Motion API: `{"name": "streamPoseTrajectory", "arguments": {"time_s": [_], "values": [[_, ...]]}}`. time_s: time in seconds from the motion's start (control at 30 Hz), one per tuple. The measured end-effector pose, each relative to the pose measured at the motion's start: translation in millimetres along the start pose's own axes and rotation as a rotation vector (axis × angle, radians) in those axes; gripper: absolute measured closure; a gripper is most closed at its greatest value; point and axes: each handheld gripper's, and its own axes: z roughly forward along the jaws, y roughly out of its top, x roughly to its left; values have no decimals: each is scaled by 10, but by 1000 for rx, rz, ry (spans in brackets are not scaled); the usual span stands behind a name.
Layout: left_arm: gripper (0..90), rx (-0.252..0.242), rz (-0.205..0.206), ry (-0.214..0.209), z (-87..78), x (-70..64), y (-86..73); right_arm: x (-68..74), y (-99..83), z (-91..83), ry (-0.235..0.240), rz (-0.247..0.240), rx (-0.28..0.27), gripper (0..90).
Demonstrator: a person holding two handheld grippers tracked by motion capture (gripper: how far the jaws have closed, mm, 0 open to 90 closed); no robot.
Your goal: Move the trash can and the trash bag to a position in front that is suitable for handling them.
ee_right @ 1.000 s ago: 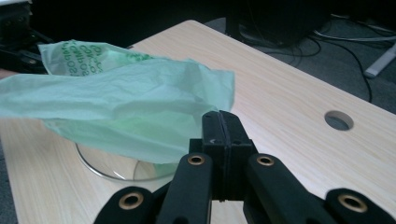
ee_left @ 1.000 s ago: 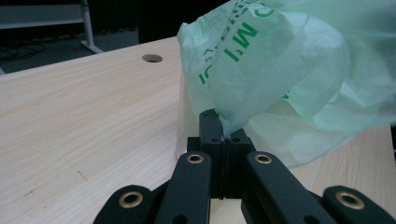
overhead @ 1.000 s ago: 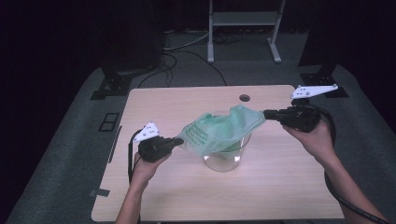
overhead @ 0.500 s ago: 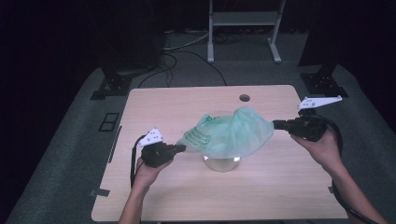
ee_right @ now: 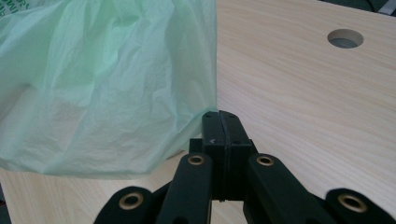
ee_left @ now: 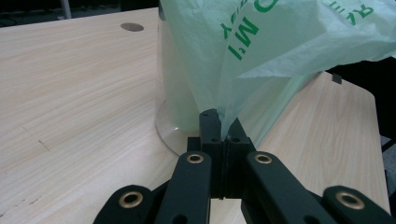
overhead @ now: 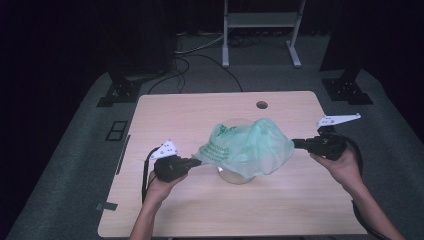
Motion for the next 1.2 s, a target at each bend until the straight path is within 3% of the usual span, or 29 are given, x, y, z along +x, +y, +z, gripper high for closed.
{"name": "streamPoseTrajectory", "arguments": {"time_s": [0.3, 0.47, 0.53, 0.63, 0.8, 0.9, 1.03, 1.2], "values": [[900, -3, 20, -25, 27, -85, 28, -40, -61, -51, -12, 10, 2, 900], [900, 4, 22, -28, 53, -95, 37, -80, -141, -8, 12, 35, 19, 900], [830, -2, 17, -18, 37, -93, 51, -80, -157, -10, 25, 36, 15, 884], [698, -6, 4, -6, -9, -86, 80, -75, -155, -62, 57, 32, 3, 733], [492, -13, 12, 16, -66, -118, 127, 4, -140, -197, 72, -14, -18, 522], [429, -13, 44, 38, -83, -146, 152, 89, -125, -257, 61, -55, -26, 455], [393, -11, 60, 53, -87, -169, 184, 200, -89, -297, 61, -111, -44, 414], [427, -18, 77, 51, -89, -180, 229, 272, -40, -259, 95, -157, -48, 396]]}}
